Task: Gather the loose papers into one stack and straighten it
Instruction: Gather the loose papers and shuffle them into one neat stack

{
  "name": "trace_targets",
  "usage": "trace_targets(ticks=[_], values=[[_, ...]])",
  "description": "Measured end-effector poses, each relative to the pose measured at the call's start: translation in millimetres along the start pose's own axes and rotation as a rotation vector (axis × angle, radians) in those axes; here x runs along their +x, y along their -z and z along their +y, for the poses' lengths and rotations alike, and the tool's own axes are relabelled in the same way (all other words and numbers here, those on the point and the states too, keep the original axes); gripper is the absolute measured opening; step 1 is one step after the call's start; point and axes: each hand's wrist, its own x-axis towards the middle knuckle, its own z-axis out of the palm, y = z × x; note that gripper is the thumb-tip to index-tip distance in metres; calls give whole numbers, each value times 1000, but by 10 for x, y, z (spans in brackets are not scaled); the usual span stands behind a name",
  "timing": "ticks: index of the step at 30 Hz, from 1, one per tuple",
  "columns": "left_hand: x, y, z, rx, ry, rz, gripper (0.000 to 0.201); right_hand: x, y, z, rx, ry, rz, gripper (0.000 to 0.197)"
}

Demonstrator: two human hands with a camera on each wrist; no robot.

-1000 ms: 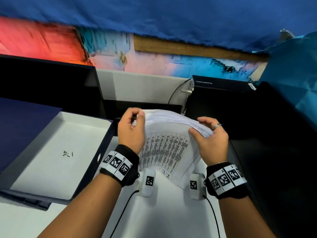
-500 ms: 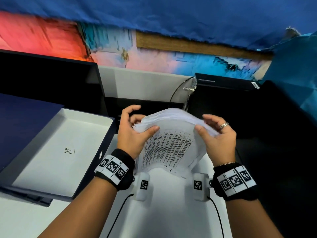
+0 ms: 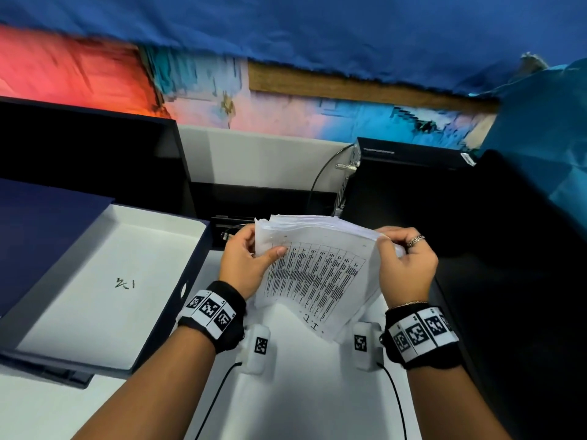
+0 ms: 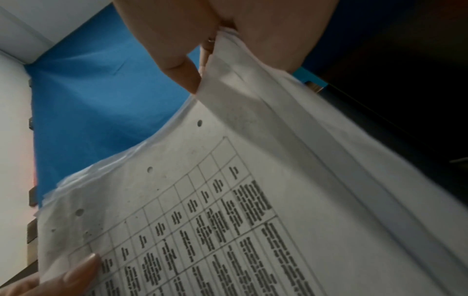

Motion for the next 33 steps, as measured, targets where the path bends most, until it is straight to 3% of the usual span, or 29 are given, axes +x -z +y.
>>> trace_targets(ticks=[4, 7, 9, 11, 13, 15, 17, 18, 21, 24, 25, 27, 29, 33], values=[[9, -43, -22, 34, -11, -79, 32, 8, 30, 55, 68, -47, 101, 24], [35, -55, -47, 34, -12, -43, 25, -67, 20, 35, 34, -32, 0, 18], [55, -68, -49, 3, -1, -6, 24, -70, 21, 44, -1, -34, 38, 18], [61, -66, -45, -29, 0, 29, 24, -52, 45, 47, 120, -61, 90, 18], [65, -42, -64, -67, 12, 59, 23, -68, 84, 62, 270, -117, -6, 36], [59, -26, -78, -92, 20, 87, 26, -141, 72, 116, 215, -185, -169, 53], [46, -42, -26, -102, -3, 110, 26, -190, 43, 134, 108, -189, -213, 32], [43, -52, 23, -105, -33, 119, 27, -186, 41, 131, 92, -156, -187, 24], [43, -57, 123, -140, -131, 87, 42, -139, 81, 145, 144, -103, -119, 22], [9, -55, 0, -104, -38, -7, 73, -231, 78, 217, 117, -238, -222, 37], [-14, -68, -39, -67, -1, -14, 74, -268, 50, 238, 107, -305, -262, 38], [-20, -110, -71, -1, -20, -2, 55, -288, -9, 265, 120, -356, -260, 29], [-35, -114, -16, -12, -71, 60, 34, -279, -13, 239, 122, -274, -192, 23], [-33, -49, 15, -97, -118, 84, 34, -290, 36, 215, 110, -192, -138, 21]])
